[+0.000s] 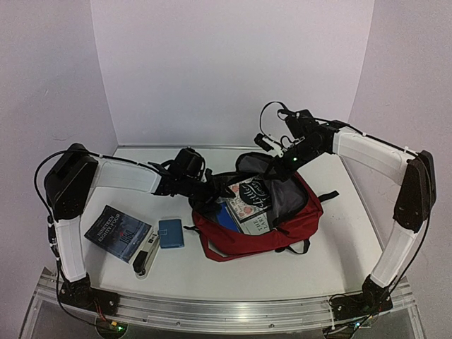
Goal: Pack the student bag
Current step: Adjust the book in the student bag.
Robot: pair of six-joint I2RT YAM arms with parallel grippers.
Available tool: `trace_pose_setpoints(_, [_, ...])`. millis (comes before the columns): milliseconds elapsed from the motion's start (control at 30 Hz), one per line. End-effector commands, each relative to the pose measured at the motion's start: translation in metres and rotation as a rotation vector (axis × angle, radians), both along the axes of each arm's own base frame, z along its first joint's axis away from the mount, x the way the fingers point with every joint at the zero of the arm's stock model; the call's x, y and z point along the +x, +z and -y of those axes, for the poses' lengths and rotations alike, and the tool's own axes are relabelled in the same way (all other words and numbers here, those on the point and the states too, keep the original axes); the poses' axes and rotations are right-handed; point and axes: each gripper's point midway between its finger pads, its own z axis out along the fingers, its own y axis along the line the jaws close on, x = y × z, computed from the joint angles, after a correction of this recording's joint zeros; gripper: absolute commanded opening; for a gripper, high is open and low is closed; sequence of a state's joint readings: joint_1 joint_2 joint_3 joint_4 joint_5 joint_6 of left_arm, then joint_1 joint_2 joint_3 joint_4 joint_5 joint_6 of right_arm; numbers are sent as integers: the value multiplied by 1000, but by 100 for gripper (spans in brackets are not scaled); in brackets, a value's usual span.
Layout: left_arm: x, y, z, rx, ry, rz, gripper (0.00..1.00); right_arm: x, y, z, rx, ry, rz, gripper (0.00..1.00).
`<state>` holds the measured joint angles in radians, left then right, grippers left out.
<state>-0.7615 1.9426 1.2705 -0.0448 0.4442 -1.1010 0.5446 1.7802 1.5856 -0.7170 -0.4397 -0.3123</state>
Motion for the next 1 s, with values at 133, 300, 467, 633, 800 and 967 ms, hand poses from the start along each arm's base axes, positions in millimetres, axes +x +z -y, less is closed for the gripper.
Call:
trace_pose_setpoints(133, [36, 7, 29, -73, 51, 74, 68, -5, 23, -3, 53, 3, 11, 0])
trace_pose_setpoints(300, [53, 6, 32, -50, 82, 116, 65, -4, 22, -2, 49, 2, 11, 0])
trace_pose_setpoints(467, [60, 24, 31, -60, 89, 191, 51, -5, 20, -2, 44, 6, 11, 0])
trace_pose_setpoints(633, [59, 44, 27, -76, 80, 262, 36, -5, 18, -2, 42, 8, 8, 0])
trace_pose_setpoints(800, [57, 65, 23, -78, 71, 323, 29, -5, 16, -2, 41, 10, 4, 0])
trace_pose_setpoints(967, [54, 84, 24, -79, 34, 381, 38, -4, 17, -3, 41, 8, 5, 0])
